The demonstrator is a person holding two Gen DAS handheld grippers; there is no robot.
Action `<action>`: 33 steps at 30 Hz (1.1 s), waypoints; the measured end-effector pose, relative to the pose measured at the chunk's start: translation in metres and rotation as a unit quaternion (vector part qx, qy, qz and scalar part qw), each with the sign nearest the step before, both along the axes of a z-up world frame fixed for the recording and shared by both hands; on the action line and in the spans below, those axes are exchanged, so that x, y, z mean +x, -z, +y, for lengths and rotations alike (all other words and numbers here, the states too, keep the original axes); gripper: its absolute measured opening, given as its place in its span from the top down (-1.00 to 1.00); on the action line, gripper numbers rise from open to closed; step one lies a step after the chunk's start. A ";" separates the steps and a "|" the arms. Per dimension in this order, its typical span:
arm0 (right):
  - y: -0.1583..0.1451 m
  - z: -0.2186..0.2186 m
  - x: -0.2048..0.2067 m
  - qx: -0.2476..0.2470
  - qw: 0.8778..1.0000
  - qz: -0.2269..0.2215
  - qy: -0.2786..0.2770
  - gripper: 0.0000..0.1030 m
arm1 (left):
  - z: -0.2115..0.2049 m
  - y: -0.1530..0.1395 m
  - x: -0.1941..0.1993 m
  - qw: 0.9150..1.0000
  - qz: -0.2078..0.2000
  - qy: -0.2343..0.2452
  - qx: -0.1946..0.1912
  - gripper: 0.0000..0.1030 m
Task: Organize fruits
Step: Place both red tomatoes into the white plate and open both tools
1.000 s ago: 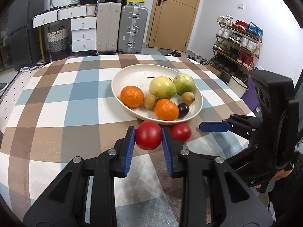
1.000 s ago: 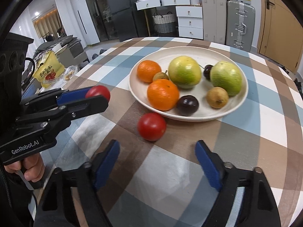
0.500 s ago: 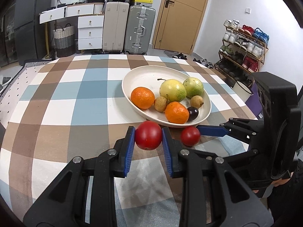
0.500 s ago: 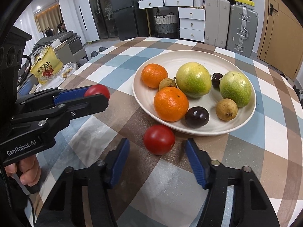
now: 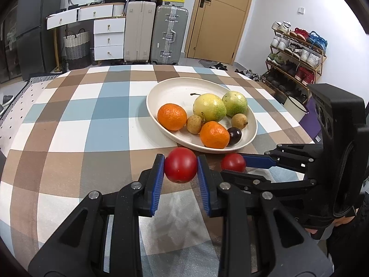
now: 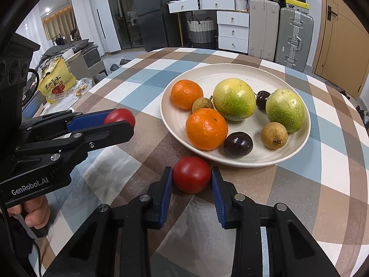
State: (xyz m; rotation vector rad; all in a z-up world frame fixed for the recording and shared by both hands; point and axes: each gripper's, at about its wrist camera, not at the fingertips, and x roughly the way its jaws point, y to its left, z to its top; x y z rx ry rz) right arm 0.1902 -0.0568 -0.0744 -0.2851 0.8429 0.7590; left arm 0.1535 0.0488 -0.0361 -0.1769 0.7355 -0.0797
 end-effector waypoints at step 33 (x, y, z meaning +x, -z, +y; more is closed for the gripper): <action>-0.082 -0.064 -0.008 0.063 0.994 -0.072 0.050 0.36 | -0.013 -0.050 0.001 0.998 -0.051 0.018 0.015 0.50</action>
